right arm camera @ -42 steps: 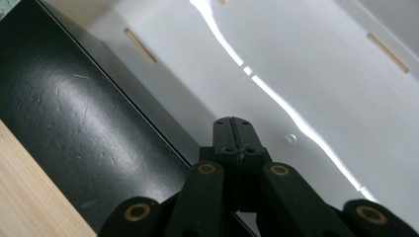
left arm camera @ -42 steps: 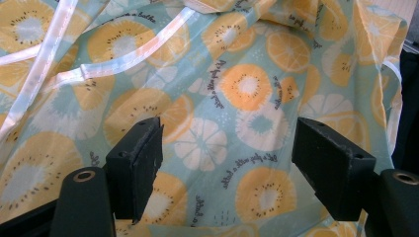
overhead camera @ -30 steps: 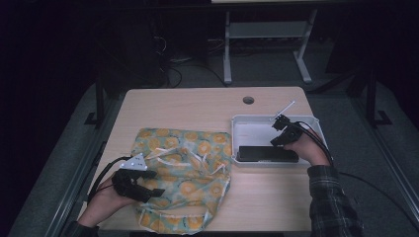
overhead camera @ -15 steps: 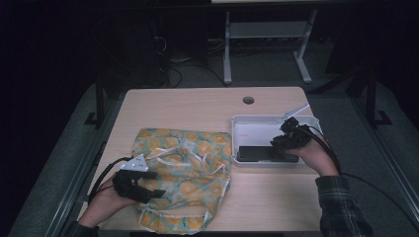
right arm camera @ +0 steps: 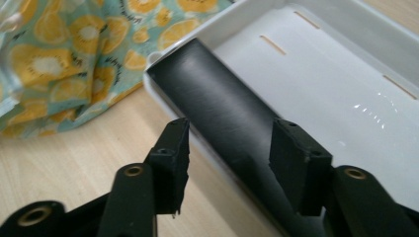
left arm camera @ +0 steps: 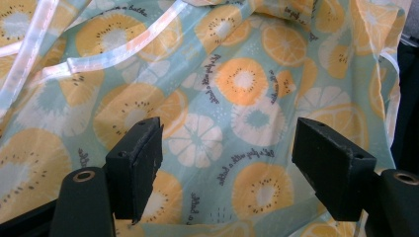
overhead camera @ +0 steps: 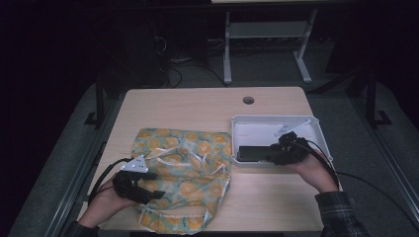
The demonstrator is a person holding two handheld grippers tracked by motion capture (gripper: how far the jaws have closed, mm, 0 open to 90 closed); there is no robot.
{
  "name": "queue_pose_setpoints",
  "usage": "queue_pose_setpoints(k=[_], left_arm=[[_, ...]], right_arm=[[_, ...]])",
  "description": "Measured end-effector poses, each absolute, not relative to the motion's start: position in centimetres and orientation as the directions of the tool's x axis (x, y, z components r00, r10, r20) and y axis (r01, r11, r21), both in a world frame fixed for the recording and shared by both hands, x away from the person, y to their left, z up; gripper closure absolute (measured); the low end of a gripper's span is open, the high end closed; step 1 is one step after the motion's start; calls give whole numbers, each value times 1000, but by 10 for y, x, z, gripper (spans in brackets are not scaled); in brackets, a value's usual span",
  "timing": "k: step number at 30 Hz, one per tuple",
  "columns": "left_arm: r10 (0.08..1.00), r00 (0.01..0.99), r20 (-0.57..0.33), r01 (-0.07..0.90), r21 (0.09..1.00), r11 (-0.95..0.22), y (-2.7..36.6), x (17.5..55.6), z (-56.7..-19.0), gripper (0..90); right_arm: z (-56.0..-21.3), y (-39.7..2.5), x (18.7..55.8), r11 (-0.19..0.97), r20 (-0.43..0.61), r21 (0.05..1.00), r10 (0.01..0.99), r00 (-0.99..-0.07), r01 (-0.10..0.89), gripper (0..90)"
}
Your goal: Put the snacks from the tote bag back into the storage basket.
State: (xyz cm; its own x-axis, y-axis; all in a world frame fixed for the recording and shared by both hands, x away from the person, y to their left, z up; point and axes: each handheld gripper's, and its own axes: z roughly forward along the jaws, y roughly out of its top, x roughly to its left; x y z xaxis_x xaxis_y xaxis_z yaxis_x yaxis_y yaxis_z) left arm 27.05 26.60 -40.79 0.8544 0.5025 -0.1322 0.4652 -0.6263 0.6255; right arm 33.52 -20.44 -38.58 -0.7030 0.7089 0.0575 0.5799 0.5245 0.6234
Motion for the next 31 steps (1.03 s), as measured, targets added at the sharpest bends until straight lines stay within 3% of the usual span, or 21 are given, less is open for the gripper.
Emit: queue_pose_setpoints(k=[19,31], left_arm=[[515,850,-115,464,627,-626,264,264,-417,248],[518,849,-105,460,627,-628,264,266,-420,248]], right_arm=[[-411,-187,277,575,50,650,621,-782,498,386],[-428,-174,274,629,64,607,571,-818,486,367]])
